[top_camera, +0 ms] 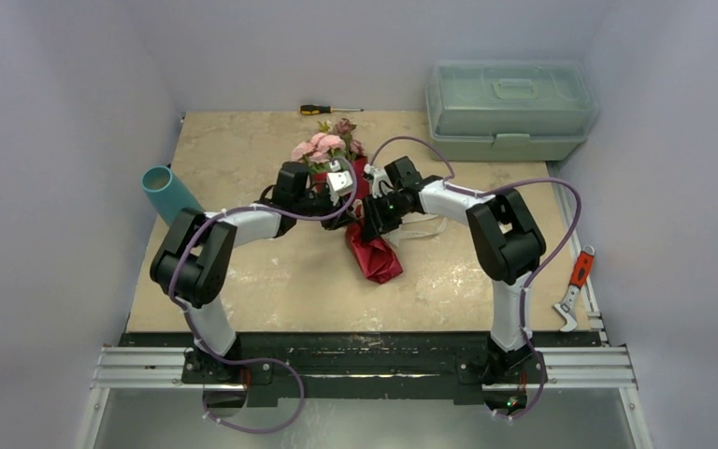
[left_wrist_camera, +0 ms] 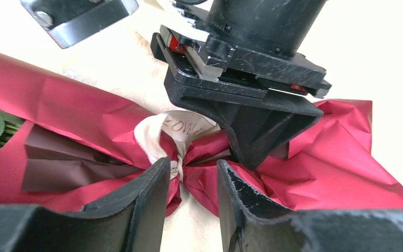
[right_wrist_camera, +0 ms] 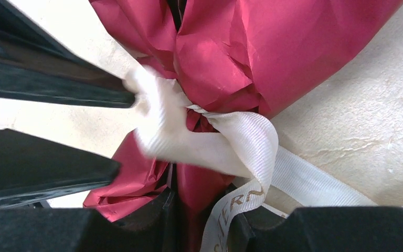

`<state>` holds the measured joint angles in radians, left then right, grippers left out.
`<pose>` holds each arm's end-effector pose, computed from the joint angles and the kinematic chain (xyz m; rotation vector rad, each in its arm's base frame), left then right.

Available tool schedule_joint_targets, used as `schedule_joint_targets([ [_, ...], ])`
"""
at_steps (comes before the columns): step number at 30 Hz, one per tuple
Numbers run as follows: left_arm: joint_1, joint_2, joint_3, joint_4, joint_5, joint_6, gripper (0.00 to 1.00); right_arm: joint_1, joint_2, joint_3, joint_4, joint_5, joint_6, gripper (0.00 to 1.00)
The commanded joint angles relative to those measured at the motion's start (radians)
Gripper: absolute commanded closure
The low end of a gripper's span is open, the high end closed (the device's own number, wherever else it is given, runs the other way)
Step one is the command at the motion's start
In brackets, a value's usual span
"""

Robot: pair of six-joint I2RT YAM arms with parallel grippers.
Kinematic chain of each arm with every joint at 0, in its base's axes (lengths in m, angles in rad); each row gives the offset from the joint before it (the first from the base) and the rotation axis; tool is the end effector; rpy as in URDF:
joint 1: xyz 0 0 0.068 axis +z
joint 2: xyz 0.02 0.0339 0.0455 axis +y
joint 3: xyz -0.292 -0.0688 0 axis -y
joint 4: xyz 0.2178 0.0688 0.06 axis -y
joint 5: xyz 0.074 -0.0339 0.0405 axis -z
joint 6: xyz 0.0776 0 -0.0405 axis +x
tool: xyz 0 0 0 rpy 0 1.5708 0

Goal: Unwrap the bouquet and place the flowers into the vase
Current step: Untie the ribbon from the wrapping paper.

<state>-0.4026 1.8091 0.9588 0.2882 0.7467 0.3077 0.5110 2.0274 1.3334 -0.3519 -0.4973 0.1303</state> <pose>0.3368 -0.2007 0.2034 1.1174 1.7506 -0.8474 0.3533 0.2405 0.1593 -0.6837 2.5862 0.8691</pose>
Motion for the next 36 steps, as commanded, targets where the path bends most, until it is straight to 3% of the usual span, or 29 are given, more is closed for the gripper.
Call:
schedule_joint_targets([
  [1,-0.003,-0.102,-0.032,0.003,-0.002,0.038,0.61,-0.011,0.015,-0.068,-0.128,0.077,-0.065,0.64],
  [7,-0.009,-0.091,-0.059,0.013,-0.023,0.057,0.53,-0.014,0.004,-0.086,-0.122,0.068,-0.069,0.64],
  [18,-0.018,0.040,0.007,0.144,-0.050,-0.056,0.52,-0.015,-0.012,-0.101,-0.132,0.073,-0.085,0.64],
  [28,-0.049,0.086,0.043,0.155,-0.040,-0.032,0.66,-0.017,0.008,-0.090,-0.142,0.063,-0.089,0.64],
  [36,-0.060,-0.005,0.004,0.134,-0.055,0.035,0.80,-0.029,0.019,-0.084,-0.151,0.055,-0.084,0.64],
])
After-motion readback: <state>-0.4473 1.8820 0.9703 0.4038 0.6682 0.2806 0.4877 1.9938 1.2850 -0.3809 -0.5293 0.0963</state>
